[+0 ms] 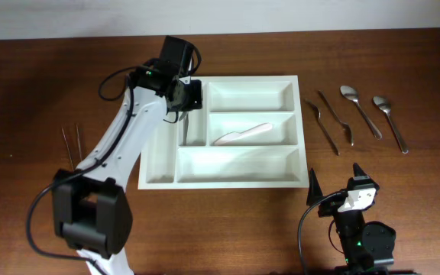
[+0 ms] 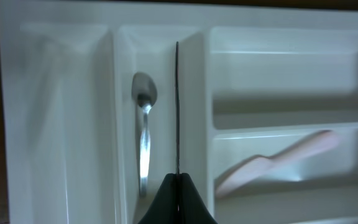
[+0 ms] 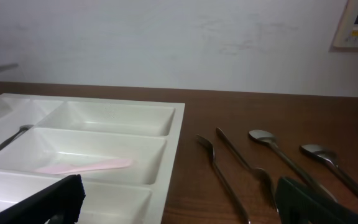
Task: Pack container
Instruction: 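Drop the teaspoon into the narrow left compartment beside the spoon, then reach the left gripper to the metal chopsticks and grasp them, then place the chopsticks into the tray's leftmost compartment and release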
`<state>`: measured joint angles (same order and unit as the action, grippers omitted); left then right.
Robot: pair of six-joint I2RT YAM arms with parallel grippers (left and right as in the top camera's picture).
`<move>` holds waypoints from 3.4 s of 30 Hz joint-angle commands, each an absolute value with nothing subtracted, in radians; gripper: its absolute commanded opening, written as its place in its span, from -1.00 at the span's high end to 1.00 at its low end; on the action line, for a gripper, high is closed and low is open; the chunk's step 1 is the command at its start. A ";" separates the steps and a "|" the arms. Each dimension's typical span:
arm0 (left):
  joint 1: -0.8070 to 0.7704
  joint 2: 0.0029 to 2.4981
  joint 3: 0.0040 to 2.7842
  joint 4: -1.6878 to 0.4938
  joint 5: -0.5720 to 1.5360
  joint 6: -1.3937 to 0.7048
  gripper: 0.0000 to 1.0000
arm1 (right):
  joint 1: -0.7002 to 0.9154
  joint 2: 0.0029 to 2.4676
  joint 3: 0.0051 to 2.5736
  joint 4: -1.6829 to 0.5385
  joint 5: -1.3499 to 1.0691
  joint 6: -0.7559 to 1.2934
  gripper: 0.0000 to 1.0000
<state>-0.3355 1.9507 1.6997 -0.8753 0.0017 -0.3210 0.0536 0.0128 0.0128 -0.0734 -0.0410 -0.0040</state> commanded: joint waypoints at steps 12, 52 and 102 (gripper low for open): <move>-0.337 2.104 1.715 -0.854 -0.011 -0.360 0.08 | 0.049 0.003 0.006 -0.075 -0.029 -0.002 -0.98; 0.260 2.089 1.692 -1.174 -0.138 -0.125 -0.04 | 0.049 0.003 0.006 -0.075 -0.028 -0.002 -0.97; 0.078 1.863 1.687 -1.055 0.026 -0.133 0.96 | 0.049 0.003 0.006 -0.075 -0.028 -0.002 -0.98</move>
